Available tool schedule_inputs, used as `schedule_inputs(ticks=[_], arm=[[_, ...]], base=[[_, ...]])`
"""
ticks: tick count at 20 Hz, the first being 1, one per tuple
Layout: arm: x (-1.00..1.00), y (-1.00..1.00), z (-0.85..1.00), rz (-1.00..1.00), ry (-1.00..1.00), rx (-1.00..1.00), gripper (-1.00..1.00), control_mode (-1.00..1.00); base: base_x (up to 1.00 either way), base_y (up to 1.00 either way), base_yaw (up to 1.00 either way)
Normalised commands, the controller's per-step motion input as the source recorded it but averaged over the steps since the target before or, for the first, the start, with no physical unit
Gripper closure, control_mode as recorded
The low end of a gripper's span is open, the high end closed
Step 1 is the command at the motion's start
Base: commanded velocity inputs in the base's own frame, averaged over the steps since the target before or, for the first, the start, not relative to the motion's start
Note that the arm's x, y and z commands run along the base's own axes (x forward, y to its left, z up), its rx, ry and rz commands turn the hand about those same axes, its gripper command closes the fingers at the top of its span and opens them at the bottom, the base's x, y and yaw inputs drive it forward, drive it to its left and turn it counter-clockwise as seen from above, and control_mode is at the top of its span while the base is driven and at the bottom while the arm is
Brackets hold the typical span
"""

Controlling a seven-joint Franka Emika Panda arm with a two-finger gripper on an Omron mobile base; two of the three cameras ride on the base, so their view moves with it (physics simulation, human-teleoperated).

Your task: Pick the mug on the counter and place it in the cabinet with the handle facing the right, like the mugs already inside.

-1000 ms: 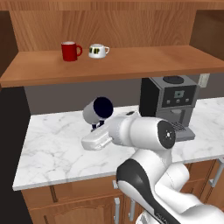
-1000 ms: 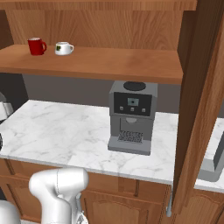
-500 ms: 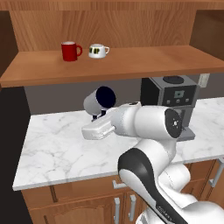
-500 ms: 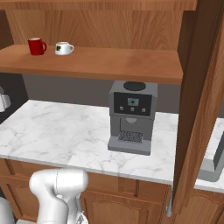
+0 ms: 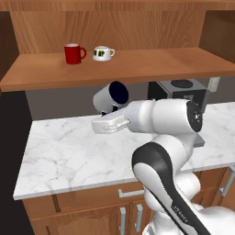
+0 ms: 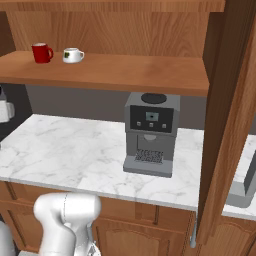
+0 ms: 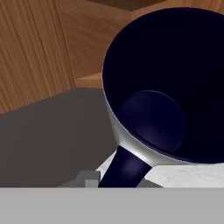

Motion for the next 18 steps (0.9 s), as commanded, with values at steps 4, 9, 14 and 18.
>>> schedule_inputs(ticks=[4,9,14,18], arm=[[0.0,-0.24,0.21,0.02,0.02,0.06,1.0,-1.0],[0.0,-0.26,0.3,0.0,0.03,0.04,1.0,-1.0],[0.07,-0.34,0.27,0.0,0.03,0.01,1.0,-1.0],[0.04,-0.26,0.2,0.0,0.04,0.0,1.0,-1.0]], base=[[0.0,0.0,0.0],[0.0,0.0,0.0],[0.0,0.0,0.0],[0.0,0.0,0.0]])
